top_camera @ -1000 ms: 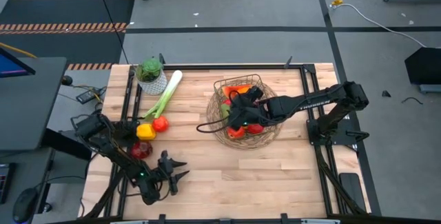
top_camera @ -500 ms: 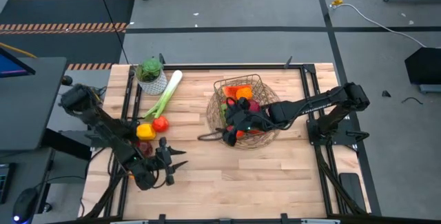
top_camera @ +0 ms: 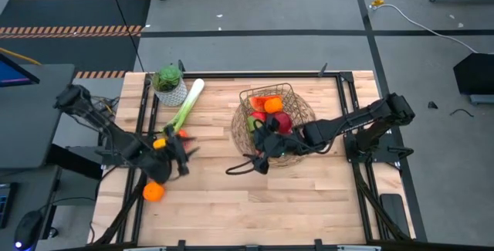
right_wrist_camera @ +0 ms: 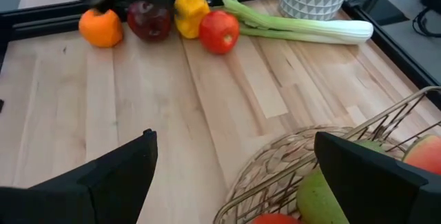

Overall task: Build produce basket
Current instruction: Put the red apple into the wire basket

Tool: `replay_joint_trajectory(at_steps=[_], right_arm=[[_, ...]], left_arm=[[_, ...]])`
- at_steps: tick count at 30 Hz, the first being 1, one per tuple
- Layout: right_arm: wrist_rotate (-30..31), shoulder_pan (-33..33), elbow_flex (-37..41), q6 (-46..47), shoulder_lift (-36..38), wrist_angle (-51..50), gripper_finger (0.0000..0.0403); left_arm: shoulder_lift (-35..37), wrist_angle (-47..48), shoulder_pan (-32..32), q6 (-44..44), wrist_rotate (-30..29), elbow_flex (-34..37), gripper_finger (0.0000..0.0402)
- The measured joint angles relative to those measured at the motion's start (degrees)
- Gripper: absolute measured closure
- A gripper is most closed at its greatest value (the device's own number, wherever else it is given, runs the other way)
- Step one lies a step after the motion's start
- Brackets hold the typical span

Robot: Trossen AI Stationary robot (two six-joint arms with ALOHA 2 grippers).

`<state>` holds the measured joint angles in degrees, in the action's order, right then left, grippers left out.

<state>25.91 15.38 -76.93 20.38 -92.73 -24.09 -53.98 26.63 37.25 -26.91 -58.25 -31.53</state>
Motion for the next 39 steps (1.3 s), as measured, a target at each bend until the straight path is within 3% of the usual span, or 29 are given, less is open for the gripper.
replay_joint_trajectory(at_steps=[3,6,12,19,29,34,39], right_arm=[[0.04,0.45,0.0,0.0,0.0,-0.01,0.0009],[0.09,0.91,0.0,0.0,0.0,-0.01,0.0009],[0.11,1.42,0.0,0.0,0.0,-0.05,0.0009],[0.04,2.47,0.0,0.17,0.0,-2.19,0.0008],[0.05,3.34,5.86,0.94,-0.04,2.09,0.0008],[0.04,3.34,9.56,1.07,-0.07,6.82,0.0008],[-0.01,3.35,11.38,1.09,-0.07,10.27,0.0008]], left_arm=[[2.77,9.39,-4.48,-10.11,1.53,0.0,0.023],[3.52,15.79,-8.85,-18.37,7.93,0.0,0.023],[3.39,18.18,-13.63,-15.77,20.95,0.0,0.023],[3.37,21.14,-14.01,-10.49,22.12,0.0,0.023],[3.37,32.2,-15.93,-29.95,23.4,0.0,0.023],[3.37,31.08,-17.61,-30.96,28.11,0.0,0.023],[3.37,28.81,-18.34,-31.69,28.97,0.43,0.023]])
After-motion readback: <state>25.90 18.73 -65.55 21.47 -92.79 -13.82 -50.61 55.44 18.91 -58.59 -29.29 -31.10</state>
